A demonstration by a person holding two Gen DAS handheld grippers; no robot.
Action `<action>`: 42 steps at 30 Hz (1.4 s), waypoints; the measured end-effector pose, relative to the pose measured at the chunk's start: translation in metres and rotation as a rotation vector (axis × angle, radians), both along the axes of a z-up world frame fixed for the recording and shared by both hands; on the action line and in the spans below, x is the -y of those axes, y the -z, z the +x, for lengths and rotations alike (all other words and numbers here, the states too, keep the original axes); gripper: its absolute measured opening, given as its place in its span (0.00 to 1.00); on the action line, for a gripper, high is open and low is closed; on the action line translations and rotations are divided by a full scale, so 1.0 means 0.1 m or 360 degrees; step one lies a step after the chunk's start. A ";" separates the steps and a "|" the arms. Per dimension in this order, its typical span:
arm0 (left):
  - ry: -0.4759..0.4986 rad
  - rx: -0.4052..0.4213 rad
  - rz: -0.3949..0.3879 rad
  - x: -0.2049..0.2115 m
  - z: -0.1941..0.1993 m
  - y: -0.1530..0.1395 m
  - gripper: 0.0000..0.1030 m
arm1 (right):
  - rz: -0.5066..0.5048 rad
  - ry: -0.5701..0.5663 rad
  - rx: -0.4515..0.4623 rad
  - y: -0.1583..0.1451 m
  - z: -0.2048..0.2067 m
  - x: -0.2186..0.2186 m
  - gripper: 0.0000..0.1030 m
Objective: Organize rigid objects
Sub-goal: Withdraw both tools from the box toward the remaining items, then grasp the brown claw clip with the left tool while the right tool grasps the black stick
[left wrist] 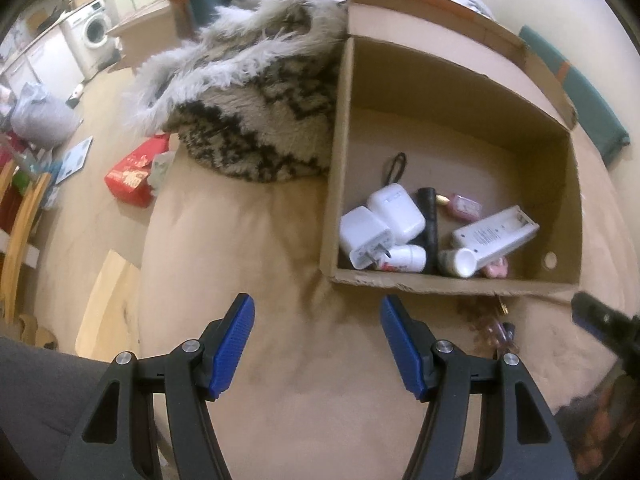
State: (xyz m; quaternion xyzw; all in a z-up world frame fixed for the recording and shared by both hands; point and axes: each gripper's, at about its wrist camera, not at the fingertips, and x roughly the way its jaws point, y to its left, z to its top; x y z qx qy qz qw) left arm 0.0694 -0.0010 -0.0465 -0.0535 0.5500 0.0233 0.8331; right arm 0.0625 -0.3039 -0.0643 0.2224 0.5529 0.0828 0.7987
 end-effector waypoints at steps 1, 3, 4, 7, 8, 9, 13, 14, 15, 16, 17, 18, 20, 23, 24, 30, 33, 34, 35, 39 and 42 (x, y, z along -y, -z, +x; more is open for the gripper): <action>-0.0011 -0.0005 -0.0007 -0.01 0.02 0.01 0.61 | 0.0010 0.0018 -0.0029 0.05 0.02 0.02 0.92; -0.0014 -0.0023 -0.0024 0.00 0.05 0.04 0.61 | 0.0036 0.0049 -0.0093 0.15 0.06 0.05 0.92; -0.0013 -0.0037 -0.0032 0.00 0.06 0.05 0.61 | 0.0034 0.0055 -0.0133 0.21 0.09 0.04 0.92; -0.0002 -0.0075 -0.0055 0.02 0.07 0.10 0.61 | 0.0043 0.0048 -0.0269 0.41 0.14 0.00 0.92; 0.0001 -0.0089 -0.0068 0.02 0.06 0.11 0.61 | 0.0051 0.0042 -0.0318 0.49 0.14 -0.01 0.91; 0.0001 -0.0097 -0.0078 0.03 0.06 0.11 0.61 | 0.0052 0.0030 -0.0356 0.56 0.15 -0.03 0.87; 0.0003 -0.0128 -0.0140 0.04 0.07 0.13 0.61 | -0.0077 -0.0114 -0.0340 0.59 0.23 -0.26 0.74; 0.0006 -0.0129 -0.0146 0.05 0.07 0.13 0.61 | -0.0104 -0.0174 -0.0317 0.58 0.24 -0.36 0.66; 0.0008 -0.0127 -0.0145 0.06 0.07 0.12 0.61 | -0.0127 -0.0242 -0.0301 0.57 0.27 -0.46 0.56; 0.0011 -0.0121 -0.0137 0.06 0.08 0.12 0.61 | -0.0140 -0.0297 -0.0295 0.58 0.28 -0.55 0.52; 0.0011 -0.0118 -0.0134 0.06 0.08 0.11 0.61 | -0.0155 -0.0344 -0.0294 0.61 0.29 -0.64 0.50; 0.0008 -0.0115 -0.0132 0.06 0.08 0.11 0.61 | -0.0181 -0.0378 -0.0305 0.65 0.31 -0.71 0.50; -0.0010 -0.0116 -0.0134 0.02 0.08 0.11 0.61 | -0.0270 -0.0407 -0.0339 0.76 0.33 -0.81 0.50; -0.0043 -0.0129 -0.0145 -0.04 0.09 0.13 0.61 | -0.0347 -0.0447 -0.0335 0.85 0.32 -0.92 0.40; -0.0050 -0.0133 -0.0150 -0.05 0.09 0.13 0.61 | -0.0349 -0.0468 -0.0320 0.83 0.31 -0.97 0.35; -0.0062 -0.0128 -0.0165 -0.05 0.10 0.12 0.61 | 0.0080 -0.0621 -0.0325 0.83 0.11 -1.39 0.35; -0.0059 -0.0124 -0.0152 -0.04 0.10 0.12 0.61 | 0.0216 -0.0560 -0.0359 0.89 0.05 -1.49 0.37; -0.0061 -0.0126 -0.0153 -0.05 0.10 0.13 0.61 | 0.0229 -0.0546 -0.0374 0.89 0.04 -1.50 0.40; -0.0066 -0.0130 -0.0156 -0.06 0.10 0.13 0.61 | 0.0243 -0.0544 -0.0386 0.88 0.04 -1.50 0.48; -0.0091 -0.0142 -0.0173 -0.09 0.10 0.14 0.61 | 0.0177 -0.0462 -0.0353 0.65 0.07 -1.23 0.53; -0.0102 -0.0150 -0.0198 -0.09 0.11 0.14 0.61 | 0.0004 -0.0263 -0.0343 0.52 0.10 -0.80 0.53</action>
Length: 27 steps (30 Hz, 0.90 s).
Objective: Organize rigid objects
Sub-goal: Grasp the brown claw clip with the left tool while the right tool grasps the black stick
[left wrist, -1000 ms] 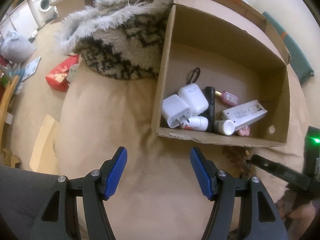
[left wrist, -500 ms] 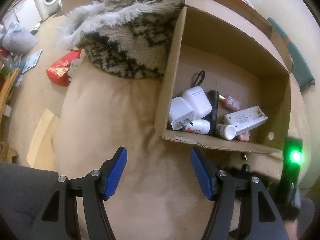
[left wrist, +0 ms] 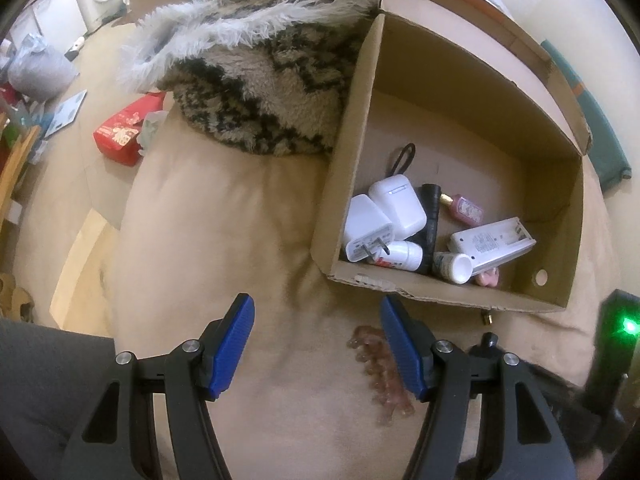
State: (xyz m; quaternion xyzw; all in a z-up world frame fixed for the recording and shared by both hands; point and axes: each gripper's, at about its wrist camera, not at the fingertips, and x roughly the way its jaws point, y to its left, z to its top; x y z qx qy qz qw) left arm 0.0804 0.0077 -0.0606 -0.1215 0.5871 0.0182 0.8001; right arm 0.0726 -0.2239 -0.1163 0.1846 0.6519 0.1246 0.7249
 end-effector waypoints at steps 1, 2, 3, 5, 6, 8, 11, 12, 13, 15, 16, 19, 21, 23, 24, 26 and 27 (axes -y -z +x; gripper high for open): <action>0.0006 0.0003 -0.0002 0.02 0.00 0.00 0.61 | -0.0075 0.0051 -0.0010 0.02 0.00 0.14 0.53; 0.0019 0.0006 0.0005 0.04 0.00 0.00 0.61 | -0.0159 0.0110 -0.0036 0.06 -0.01 0.26 0.53; 0.0031 0.0007 0.0013 0.06 -0.01 0.00 0.61 | -0.0211 0.0159 -0.0069 0.11 -0.01 0.35 0.52; 0.0059 0.0001 0.0037 0.11 -0.03 0.04 0.61 | -0.0203 0.0219 -0.0144 0.23 -0.03 0.43 0.52; 0.0080 -0.0016 0.0049 0.16 -0.06 0.09 0.62 | -0.0180 0.0219 -0.0177 0.29 -0.03 0.43 0.53; 0.0149 -0.0085 0.0062 0.26 -0.10 0.23 0.62 | -0.0221 0.0178 -0.0177 0.34 -0.02 0.36 0.52; 0.0246 -0.0199 0.0049 0.43 -0.15 0.46 0.62 | -0.0361 0.0148 -0.0132 0.34 -0.03 0.27 0.32; 0.0269 -0.0220 0.0039 0.49 -0.15 0.52 0.62 | -0.0371 0.0176 -0.0124 0.33 -0.05 0.28 0.22; 0.0291 -0.0227 0.0039 0.54 -0.14 0.56 0.62 | -0.0334 0.0195 -0.0121 0.33 -0.07 0.30 0.21; 0.0346 -0.0220 0.0056 0.66 -0.12 0.60 0.62 | -0.0264 0.0226 -0.0116 0.29 -0.14 0.34 0.20; 0.0367 -0.0231 0.0050 0.70 -0.11 0.63 0.62 | -0.0231 0.0239 -0.0110 0.28 -0.16 0.39 0.20; 0.0399 -0.0327 0.0010 0.80 -0.09 0.79 0.62 | -0.0179 0.0257 -0.0078 0.17 -0.17 0.38 0.20; 0.0388 -0.0350 0.0039 0.85 -0.08 0.87 0.63 | -0.0172 0.0242 -0.0065 0.15 -0.18 0.37 0.20; 0.0402 -0.0335 0.0074 0.89 -0.06 0.91 0.66 | -0.0163 0.0228 -0.0063 0.15 -0.17 0.34 0.20; 0.0403 -0.0321 0.0085 0.91 -0.05 0.91 0.66 | -0.0150 0.0228 -0.0065 0.15 -0.17 0.33 0.20; 0.0377 -0.0282 0.0105 0.89 -0.04 0.91 0.57 | -0.0143 0.0226 -0.0059 0.14 -0.17 0.35 0.20; 0.0363 -0.0285 0.0129 0.87 -0.03 0.91 0.48 | -0.0145 0.0222 -0.0055 0.13 -0.16 0.35 0.20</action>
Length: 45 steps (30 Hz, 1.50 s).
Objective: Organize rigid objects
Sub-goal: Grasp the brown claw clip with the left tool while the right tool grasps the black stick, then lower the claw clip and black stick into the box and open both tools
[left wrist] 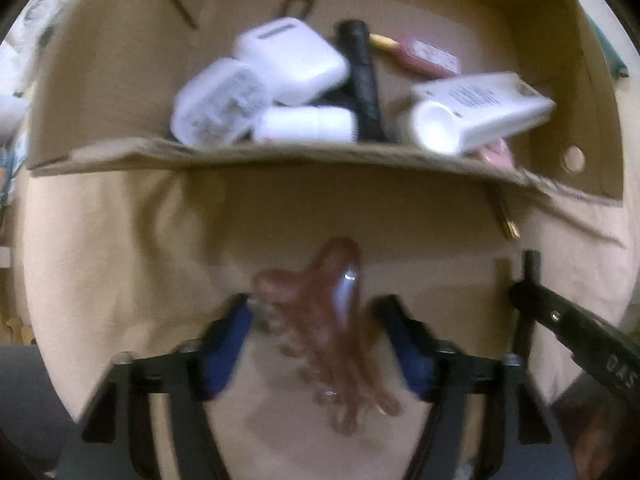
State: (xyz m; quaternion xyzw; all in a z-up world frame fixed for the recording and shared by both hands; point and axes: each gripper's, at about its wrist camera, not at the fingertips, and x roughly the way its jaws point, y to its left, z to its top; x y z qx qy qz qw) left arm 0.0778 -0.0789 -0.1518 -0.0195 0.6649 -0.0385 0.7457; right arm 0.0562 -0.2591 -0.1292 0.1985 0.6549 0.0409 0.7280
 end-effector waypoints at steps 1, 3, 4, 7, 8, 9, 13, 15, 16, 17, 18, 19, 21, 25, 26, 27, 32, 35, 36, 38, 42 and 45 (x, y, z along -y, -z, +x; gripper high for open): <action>0.0005 -0.0018 -0.0029 -0.03 0.02 0.01 0.48 | -0.0001 -0.0005 0.0004 -0.01 0.00 -0.01 0.20; 0.0036 -0.0030 -0.0050 -0.05 0.04 -0.01 0.47 | -0.0009 -0.0015 0.0014 -0.04 -0.05 0.02 0.20; 0.0049 -0.0027 -0.0055 -0.07 0.04 -0.03 0.47 | -0.0004 -0.0017 0.0017 -0.07 -0.06 0.15 0.20; 0.0057 0.0006 -0.0029 -0.13 0.00 -0.08 0.47 | 0.0014 -0.0025 0.0039 -0.06 -0.02 0.21 0.20; 0.0055 0.0011 -0.0021 -0.15 -0.03 -0.10 0.47 | 0.0016 -0.0031 0.0050 -0.04 -0.01 0.14 0.20; 0.0049 0.0015 -0.0014 -0.18 -0.06 -0.13 0.47 | 0.0021 -0.0037 0.0063 -0.07 -0.01 0.13 0.20; 0.0040 0.0075 0.0001 -0.33 -0.22 -0.33 0.47 | 0.0062 -0.0055 0.0124 -0.22 -0.01 0.19 0.20; 0.0038 0.0110 -0.0001 -0.39 -0.29 -0.46 0.47 | 0.0093 -0.0054 0.0157 -0.32 -0.04 0.24 0.20; 0.0037 0.0136 0.0007 -0.40 -0.32 -0.52 0.47 | 0.0106 -0.0051 0.0179 -0.37 -0.07 0.25 0.20; 0.0040 0.0176 0.0017 -0.42 -0.34 -0.61 0.47 | 0.0123 -0.0058 0.0202 -0.41 -0.09 0.24 0.20; 0.0044 0.0206 0.0018 -0.44 -0.35 -0.68 0.47 | 0.0136 -0.0073 0.0230 -0.46 -0.11 0.22 0.20; 0.0047 0.0245 0.0019 -0.48 -0.36 -0.78 0.47 | 0.0135 -0.0088 0.0261 -0.52 -0.14 0.20 0.20; 0.0049 0.0323 0.0021 -0.52 -0.38 -0.95 0.47 | 0.0121 -0.0128 0.0345 -0.67 -0.16 0.16 0.20; 0.0084 0.0503 0.0066 -0.42 -0.20 -1.38 0.47 | 0.0122 -0.0175 0.0482 -0.93 -0.12 0.07 0.20; 0.0086 0.0550 0.0077 -0.44 -0.18 -1.46 0.47 | 0.0124 -0.0185 0.0509 -1.00 -0.09 0.06 0.20; 0.0085 0.0583 0.0085 -0.40 -0.16 -1.52 0.47 | 0.0126 -0.0191 0.0529 -1.02 -0.05 -0.04 0.20; 0.0081 0.0729 0.0135 -0.32 0.08 -1.76 0.47 | 0.0100 -0.0228 0.0602 -1.17 0.21 -0.10 0.20; 0.0076 0.0739 0.0144 -0.23 0.30 -1.72 0.47 | 0.0054 -0.0251 0.0628 -1.22 0.40 -0.12 0.20; 0.0080 0.0737 0.0147 -0.22 0.36 -1.70 0.47 | 0.0041 -0.0252 0.0631 -1.21 0.47 -0.13 0.20; 0.0091 0.0737 0.0163 -0.19 0.50 -1.65 0.47 | 0.0019 -0.0248 0.0630 -1.19 0.62 -0.12 0.20; 0.0113 0.0734 0.0194 -0.16 0.71 -1.48 0.47 | -0.0022 -0.0237 0.0604 -1.04 0.87 -0.10 0.20; 0.0095 0.0748 0.0159 -0.18 0.77 -1.34 0.47 | -0.0052 -0.0217 0.0585 -0.88 0.90 -0.07 0.20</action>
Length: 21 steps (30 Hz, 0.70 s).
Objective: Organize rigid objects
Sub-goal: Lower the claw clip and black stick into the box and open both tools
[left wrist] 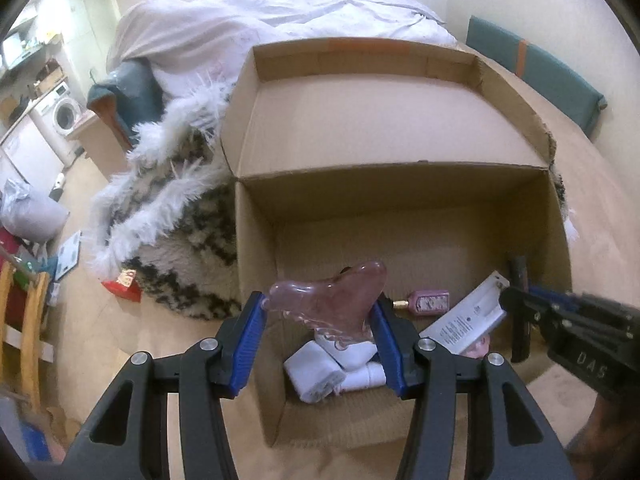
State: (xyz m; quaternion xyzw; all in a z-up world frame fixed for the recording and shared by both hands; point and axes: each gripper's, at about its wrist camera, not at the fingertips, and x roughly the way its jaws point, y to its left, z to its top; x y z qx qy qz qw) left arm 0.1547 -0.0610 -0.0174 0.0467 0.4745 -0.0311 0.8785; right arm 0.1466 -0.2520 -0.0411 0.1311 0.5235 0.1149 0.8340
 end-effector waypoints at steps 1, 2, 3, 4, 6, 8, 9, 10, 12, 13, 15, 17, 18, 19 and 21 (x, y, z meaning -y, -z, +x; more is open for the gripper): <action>-0.0020 0.0034 -0.0014 -0.02 -0.01 0.03 0.47 | 0.0010 0.0012 -0.0019 0.06 0.00 0.01 0.20; -0.0025 0.0054 -0.0013 -0.02 0.00 0.05 0.47 | 0.0030 0.0031 -0.0046 0.12 0.00 0.03 0.20; -0.0023 0.0059 -0.0005 0.00 0.01 0.08 0.47 | 0.0041 0.0040 -0.0062 0.15 0.00 0.04 0.20; -0.0019 0.0051 -0.0011 0.01 0.03 0.11 0.47 | 0.0031 0.0038 -0.0068 0.17 0.00 0.04 0.20; -0.0011 0.0034 -0.0031 0.02 0.06 0.15 0.47 | -0.0004 0.0028 -0.0058 0.18 0.01 0.02 0.20; -0.0021 0.0030 -0.0020 0.03 0.07 0.20 0.47 | -0.0014 0.0018 -0.0059 0.20 0.03 0.01 0.20; -0.0020 0.0026 -0.0018 0.03 0.08 0.21 0.47 | -0.0026 0.0016 -0.0062 0.21 0.03 0.00 0.20; -0.0015 0.0024 -0.0016 0.03 0.07 0.22 0.47 | -0.0035 0.0015 -0.0068 0.23 0.04 0.00 0.20; -0.0005 0.0023 -0.0004 0.04 0.07 0.24 0.47 | -0.0036 0.0020 -0.0095 0.27 0.06 0.00 0.20; -0.0006 0.0025 -0.0003 0.03 0.07 0.24 0.47 | -0.0035 0.0027 -0.0108 0.29 0.07 0.00 0.20; -0.0010 0.0019 -0.0011 0.03 0.08 0.26 0.47 | -0.0026 0.0035 -0.0130 0.33 0.09 0.00 0.20; -0.0015 0.0008 -0.0021 0.02 0.08 0.28 0.47 | -0.0030 0.0039 -0.0140 0.35 0.11 -0.02 0.20; -0.0013 0.0003 -0.0024 0.02 0.08 0.28 0.48 | -0.0034 0.0037 -0.0143 0.36 0.11 -0.02 0.20; -0.0008 -0.0002 -0.0021 0.03 0.08 0.30 0.48 | -0.0041 0.0034 -0.0146 0.37 0.11 -0.03 0.20; -0.0002 -0.0013 -0.0017 0.03 0.08 0.32 0.48 | -0.0058 0.0033 -0.0137 0.38 0.10 -0.04 0.20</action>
